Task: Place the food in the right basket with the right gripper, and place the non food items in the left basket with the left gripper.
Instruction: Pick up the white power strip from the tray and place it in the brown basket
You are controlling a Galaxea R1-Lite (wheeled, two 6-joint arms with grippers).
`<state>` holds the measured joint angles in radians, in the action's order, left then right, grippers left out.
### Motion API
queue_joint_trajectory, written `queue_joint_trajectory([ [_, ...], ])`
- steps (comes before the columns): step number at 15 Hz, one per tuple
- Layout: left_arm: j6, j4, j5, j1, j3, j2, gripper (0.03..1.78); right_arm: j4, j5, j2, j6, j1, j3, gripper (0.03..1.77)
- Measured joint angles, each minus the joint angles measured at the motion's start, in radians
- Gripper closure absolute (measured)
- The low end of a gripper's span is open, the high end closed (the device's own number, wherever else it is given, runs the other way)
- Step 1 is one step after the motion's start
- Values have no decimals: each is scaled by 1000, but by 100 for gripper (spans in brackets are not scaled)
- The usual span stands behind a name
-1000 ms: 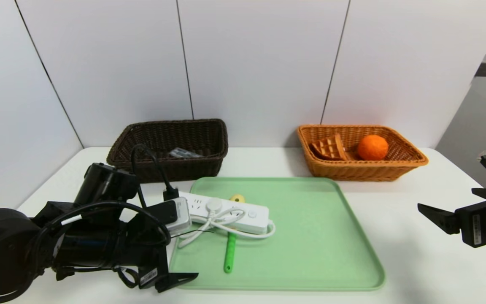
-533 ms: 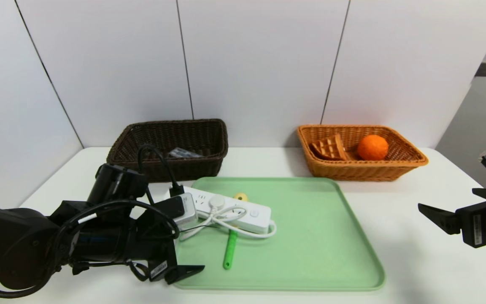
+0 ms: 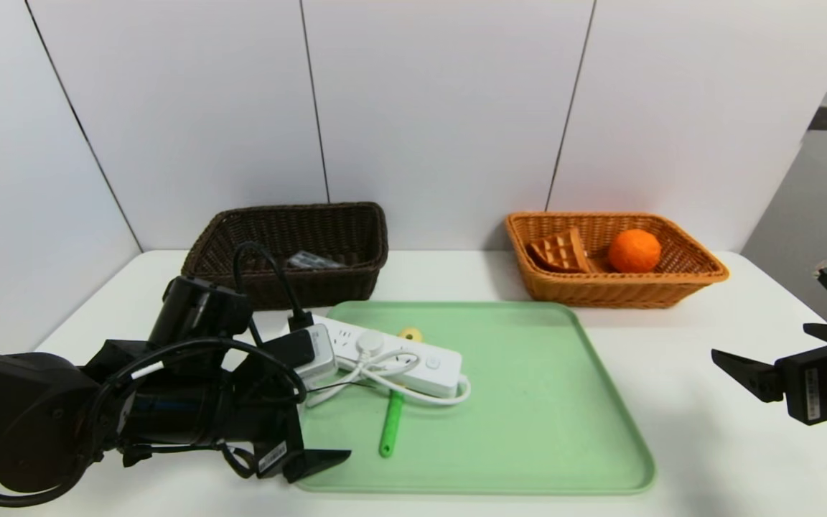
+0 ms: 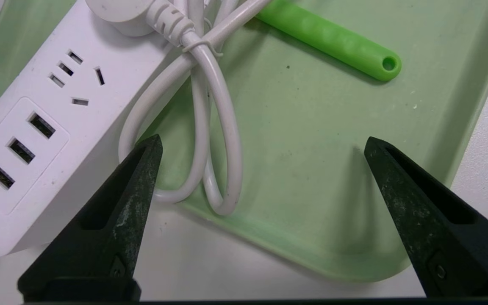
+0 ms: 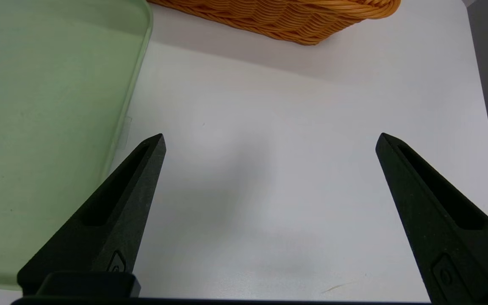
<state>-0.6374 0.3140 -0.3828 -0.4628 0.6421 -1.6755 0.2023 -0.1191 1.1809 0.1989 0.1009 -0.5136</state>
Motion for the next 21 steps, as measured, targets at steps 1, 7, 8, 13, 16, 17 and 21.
queue_joint_trajectory([
  [1,7,0,1,0,0,0,12,0,0,0,1,0,0,9],
  [7,24,-21,-2,-5,-11,7,12,0,0,-1,1,0,1,9],
  [8,34,-21,-3,-8,-11,7,12,0,0,-2,0,0,1,9],
  [13,50,-20,-3,-26,-10,1,12,0,0,-4,0,0,1,9],
  [16,50,-19,-3,-28,-10,-4,12,0,0,-9,-1,0,8,9],
  [17,50,-19,-3,-29,-10,-4,12,0,0,-11,-1,0,9,9],
  [21,49,-16,-3,-29,-11,-7,25,0,0,-16,0,0,12,9],
])
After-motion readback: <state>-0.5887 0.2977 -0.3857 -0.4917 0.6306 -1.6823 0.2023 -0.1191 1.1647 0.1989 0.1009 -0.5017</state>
